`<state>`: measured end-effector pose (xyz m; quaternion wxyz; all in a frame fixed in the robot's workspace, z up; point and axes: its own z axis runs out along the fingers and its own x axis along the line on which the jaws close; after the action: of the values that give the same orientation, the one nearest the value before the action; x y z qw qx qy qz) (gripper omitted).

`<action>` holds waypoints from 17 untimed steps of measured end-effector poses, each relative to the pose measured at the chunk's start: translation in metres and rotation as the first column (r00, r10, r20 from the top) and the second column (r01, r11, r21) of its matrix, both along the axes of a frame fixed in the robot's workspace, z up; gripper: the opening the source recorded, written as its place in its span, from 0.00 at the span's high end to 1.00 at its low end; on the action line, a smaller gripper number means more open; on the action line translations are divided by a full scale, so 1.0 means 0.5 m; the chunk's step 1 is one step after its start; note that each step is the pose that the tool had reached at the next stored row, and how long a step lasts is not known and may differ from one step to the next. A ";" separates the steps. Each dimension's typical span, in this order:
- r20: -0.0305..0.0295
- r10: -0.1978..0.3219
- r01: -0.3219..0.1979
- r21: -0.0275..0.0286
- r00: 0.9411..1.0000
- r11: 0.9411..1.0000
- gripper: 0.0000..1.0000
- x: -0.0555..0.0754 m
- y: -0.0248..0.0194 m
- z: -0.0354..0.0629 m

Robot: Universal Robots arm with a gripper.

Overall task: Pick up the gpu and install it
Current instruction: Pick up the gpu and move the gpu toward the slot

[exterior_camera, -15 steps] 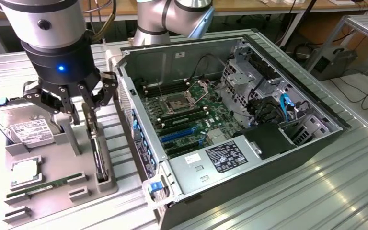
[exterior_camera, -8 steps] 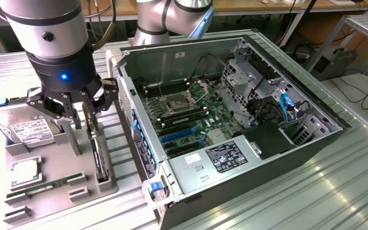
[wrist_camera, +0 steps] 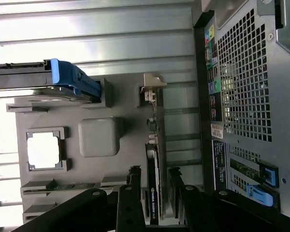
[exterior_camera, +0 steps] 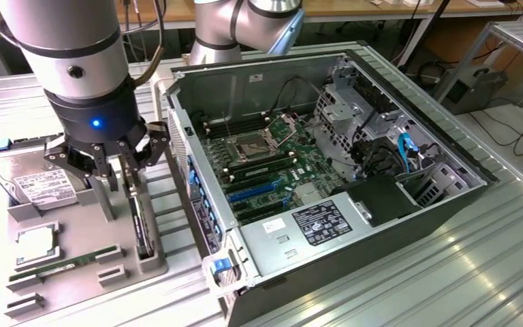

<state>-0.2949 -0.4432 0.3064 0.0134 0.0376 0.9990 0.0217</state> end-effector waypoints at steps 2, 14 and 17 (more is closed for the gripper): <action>0.000 0.000 0.000 0.000 1.000 1.000 0.64 0.000 -0.0003 -0.007; 0.000 0.000 0.000 0.000 1.000 1.000 0.64 0.002 -0.0076 -0.052; 0.000 0.000 0.000 0.000 1.000 1.000 0.64 0.002 -0.0117 -0.066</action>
<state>-0.2939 -0.4491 0.2737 0.0135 0.0376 0.9990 0.0217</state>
